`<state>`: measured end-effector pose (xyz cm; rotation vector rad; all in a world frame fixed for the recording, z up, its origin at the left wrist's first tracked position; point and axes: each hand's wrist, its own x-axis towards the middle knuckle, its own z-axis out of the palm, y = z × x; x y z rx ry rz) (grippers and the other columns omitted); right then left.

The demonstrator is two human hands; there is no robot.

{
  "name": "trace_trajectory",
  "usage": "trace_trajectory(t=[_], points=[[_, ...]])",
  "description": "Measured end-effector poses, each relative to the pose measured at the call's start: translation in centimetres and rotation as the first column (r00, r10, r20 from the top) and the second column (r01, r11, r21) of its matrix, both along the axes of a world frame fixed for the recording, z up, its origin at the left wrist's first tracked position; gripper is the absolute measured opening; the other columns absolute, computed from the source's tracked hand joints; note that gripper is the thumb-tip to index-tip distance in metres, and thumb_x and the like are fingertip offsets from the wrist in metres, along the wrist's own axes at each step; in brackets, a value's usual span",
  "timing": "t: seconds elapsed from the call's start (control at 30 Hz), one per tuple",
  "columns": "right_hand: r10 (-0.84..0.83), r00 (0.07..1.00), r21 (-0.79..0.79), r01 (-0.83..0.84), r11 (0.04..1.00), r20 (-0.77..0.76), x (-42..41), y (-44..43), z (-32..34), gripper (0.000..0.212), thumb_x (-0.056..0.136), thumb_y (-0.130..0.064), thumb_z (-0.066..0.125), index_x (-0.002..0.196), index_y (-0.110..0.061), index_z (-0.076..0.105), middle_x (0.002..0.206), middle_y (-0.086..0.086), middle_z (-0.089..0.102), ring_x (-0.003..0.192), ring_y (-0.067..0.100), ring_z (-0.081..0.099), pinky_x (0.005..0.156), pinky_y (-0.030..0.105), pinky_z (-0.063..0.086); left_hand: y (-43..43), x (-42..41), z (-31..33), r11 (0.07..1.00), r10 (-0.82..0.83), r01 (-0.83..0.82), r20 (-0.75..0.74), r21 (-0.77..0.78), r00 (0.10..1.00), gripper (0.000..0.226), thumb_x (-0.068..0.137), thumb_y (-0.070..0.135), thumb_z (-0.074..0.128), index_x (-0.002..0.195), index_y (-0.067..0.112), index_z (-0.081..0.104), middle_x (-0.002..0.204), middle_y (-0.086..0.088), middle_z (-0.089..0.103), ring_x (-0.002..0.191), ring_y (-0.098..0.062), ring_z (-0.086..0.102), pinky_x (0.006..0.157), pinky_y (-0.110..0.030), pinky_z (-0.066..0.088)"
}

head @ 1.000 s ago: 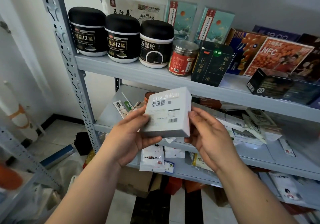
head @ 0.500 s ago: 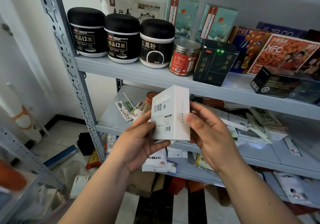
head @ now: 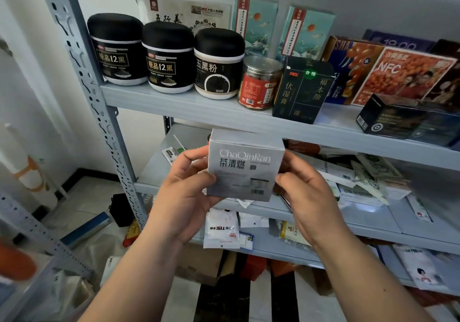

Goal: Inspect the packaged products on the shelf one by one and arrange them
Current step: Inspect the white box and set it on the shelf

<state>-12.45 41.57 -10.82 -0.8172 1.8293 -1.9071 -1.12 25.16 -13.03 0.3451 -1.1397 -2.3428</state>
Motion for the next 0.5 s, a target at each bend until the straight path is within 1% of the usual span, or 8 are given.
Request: trace_trajectory(t=[0.07,0.13,0.23,0.27,0.33,0.4,0.43,0.5], points=[[0.001,1.0,-0.014,-0.001,1.0,-0.003,-0.2,0.1,-0.3,0.052,0.094,0.005,0.052,0.124,-0.031,0.072,0.119,-0.005,0.076,0.117,0.015,0.068,0.094,0.032,0.053,0.0,-0.1,-0.1,1.0,0.002,-0.003,-0.038,-0.031,0.999,0.043,0.07,-0.006,0.053,0.105,0.015,0.068,0.11,-0.008,0.07,0.1,-0.026,0.066,0.08,-0.049,0.057],[0.004,1.0,-0.011,-0.004,1.0,-0.023,-0.3,0.3,-0.3,0.056,0.095,0.015,0.048,0.129,-0.024,0.069,0.12,-0.004,0.075,0.117,0.014,0.068,0.095,0.03,0.054,0.0,-0.2,-0.2,0.999,0.003,-0.006,-0.064,-0.052,0.998,0.041,0.07,-0.007,0.052,0.1,0.015,0.069,0.109,-0.008,0.07,0.103,-0.028,0.064,0.086,-0.049,0.053],[0.008,0.999,-0.019,-0.009,1.0,-0.035,-0.4,0.5,0.0,0.054,0.093,0.014,0.052,0.128,-0.023,0.068,0.121,-0.004,0.075,0.117,0.012,0.068,0.093,0.026,0.055,0.1,-0.5,-0.1,0.997,-0.004,-0.003,-0.083,-0.073,0.997,0.041,0.07,-0.008,0.051,0.101,0.012,0.066,0.108,-0.008,0.069,0.104,-0.029,0.061,0.086,-0.048,0.052],[0.003,0.999,-0.02,-0.004,1.0,-0.034,-0.4,0.6,0.0,0.051,0.091,0.01,0.055,0.128,-0.024,0.068,0.122,-0.005,0.075,0.117,0.012,0.068,0.094,0.028,0.055,0.2,-0.6,-0.1,0.997,-0.009,0.003,-0.078,-0.081,0.997,0.04,0.07,-0.008,0.051,0.102,0.013,0.066,0.108,-0.009,0.069,0.103,-0.028,0.062,0.084,-0.046,0.054],[-0.01,0.999,-0.018,0.009,1.0,-0.034,-0.6,0.8,0.1,0.05,0.088,0.0,0.056,0.129,-0.027,0.067,0.122,-0.006,0.075,0.118,0.013,0.068,0.099,0.036,0.056,0.3,-0.9,-0.1,0.995,-0.02,0.016,-0.044,-0.098,0.999,0.04,0.071,-0.005,0.054,0.102,0.015,0.068,0.107,-0.008,0.069,0.1,-0.024,0.065,0.078,-0.044,0.057],[-0.025,0.999,-0.021,0.025,0.999,-0.033,-0.8,1.0,0.2,0.053,0.096,0.001,0.056,0.132,-0.038,0.062,0.119,-0.01,0.075,0.116,0.012,0.068,0.101,0.044,0.055,0.5,-1.1,0.0,0.993,-0.039,0.04,0.009,-0.114,0.999,0.037,0.073,0.0,0.057,0.103,0.018,0.069,0.101,-0.006,0.07,0.094,-0.02,0.068,0.069,-0.043,0.06],[-0.027,0.999,-0.03,0.027,0.999,-0.033,-1.0,1.3,0.3,0.056,0.1,0.001,0.055,0.132,-0.045,0.057,0.118,-0.012,0.074,0.115,0.011,0.069,0.1,0.043,0.055,0.7,-1.3,0.1,0.991,-0.057,0.061,0.032,-0.117,0.998,0.035,0.073,0.002,0.06,0.102,0.019,0.069,0.101,-0.007,0.07,0.092,-0.021,0.069,0.066,-0.044,0.06],[-0.02,0.998,-0.041,0.018,0.999,-0.059,-1.3,1.8,0.5,0.053,0.102,-0.011,0.057,0.133,-0.054,0.05,0.119,-0.015,0.073,0.114,0.009,0.069,0.095,0.035,0.058,1.2,-1.6,0.3,0.986,-0.106,0.114,0.068,-0.124,0.992,0.03,0.075,0.006,0.064,0.1,0.022,0.071,0.106,-0.014,0.068,0.094,-0.026,0.069,0.065,-0.048,0.06]])
